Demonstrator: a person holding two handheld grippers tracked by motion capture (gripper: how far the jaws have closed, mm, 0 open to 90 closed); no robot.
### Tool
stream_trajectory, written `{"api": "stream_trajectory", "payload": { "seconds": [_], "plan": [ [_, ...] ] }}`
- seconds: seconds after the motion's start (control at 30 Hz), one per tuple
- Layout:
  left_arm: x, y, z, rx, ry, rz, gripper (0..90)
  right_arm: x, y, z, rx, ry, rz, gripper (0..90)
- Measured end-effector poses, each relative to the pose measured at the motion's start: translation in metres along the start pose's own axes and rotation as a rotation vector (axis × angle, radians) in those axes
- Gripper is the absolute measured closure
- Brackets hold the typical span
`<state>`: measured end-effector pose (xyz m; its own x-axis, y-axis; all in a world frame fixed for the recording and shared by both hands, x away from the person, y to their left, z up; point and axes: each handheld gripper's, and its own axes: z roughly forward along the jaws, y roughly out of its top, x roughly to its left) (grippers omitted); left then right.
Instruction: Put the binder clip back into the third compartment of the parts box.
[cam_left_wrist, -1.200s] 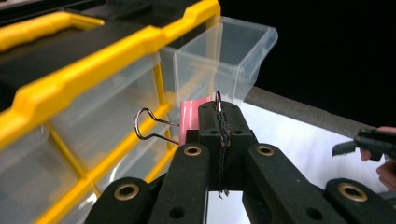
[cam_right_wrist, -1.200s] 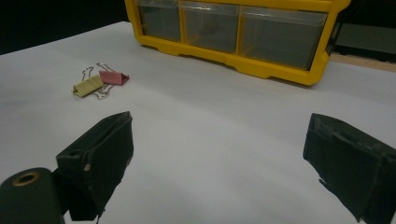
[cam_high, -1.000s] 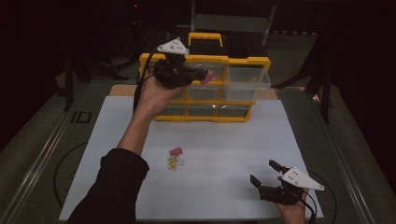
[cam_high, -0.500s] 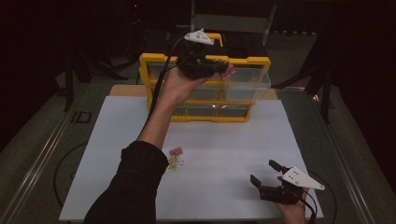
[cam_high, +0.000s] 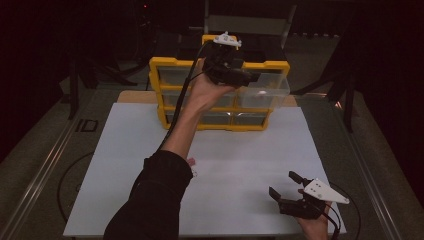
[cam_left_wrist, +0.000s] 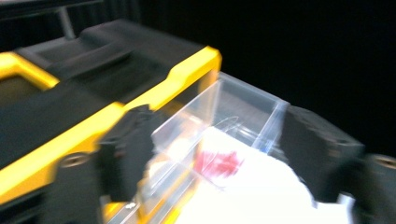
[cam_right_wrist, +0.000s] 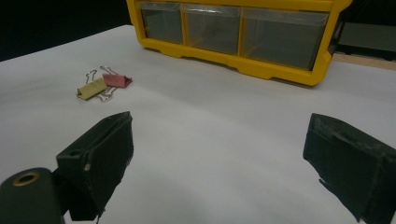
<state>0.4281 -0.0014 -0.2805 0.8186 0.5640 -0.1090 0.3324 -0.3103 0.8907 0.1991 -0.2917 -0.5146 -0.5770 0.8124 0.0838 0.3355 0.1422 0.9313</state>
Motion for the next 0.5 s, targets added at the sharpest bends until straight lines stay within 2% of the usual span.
{"api": "stream_trajectory", "payload": {
  "seconds": [0.07,0.17,0.33,0.43,0.47,0.5],
  "plan": [
    [0.004,-0.005,-0.002,0.022,0.020,-0.011,14.1,0.000,0.000,0.000,0.002,0.000,-0.002,8.3],
    [0.010,-0.012,-0.007,0.051,0.043,-0.013,7.0,0.001,0.000,0.001,0.004,-0.001,-0.009,8.3],
    [0.016,-0.026,-0.017,0.061,0.066,-0.014,4.0,0.000,0.000,0.000,0.003,-0.005,-0.004,8.3],
    [0.021,-0.043,-0.027,0.073,0.099,-0.005,4.0,0.001,0.000,0.000,0.002,-0.006,-0.002,8.3],
    [0.021,-0.043,-0.027,0.073,0.099,-0.005,4.4,0.001,0.000,0.000,0.002,-0.006,-0.002,8.3],
    [0.023,-0.052,-0.033,0.074,0.116,-0.007,5.0,0.001,0.000,0.000,0.000,-0.007,-0.002,8.3]
  ]
}}
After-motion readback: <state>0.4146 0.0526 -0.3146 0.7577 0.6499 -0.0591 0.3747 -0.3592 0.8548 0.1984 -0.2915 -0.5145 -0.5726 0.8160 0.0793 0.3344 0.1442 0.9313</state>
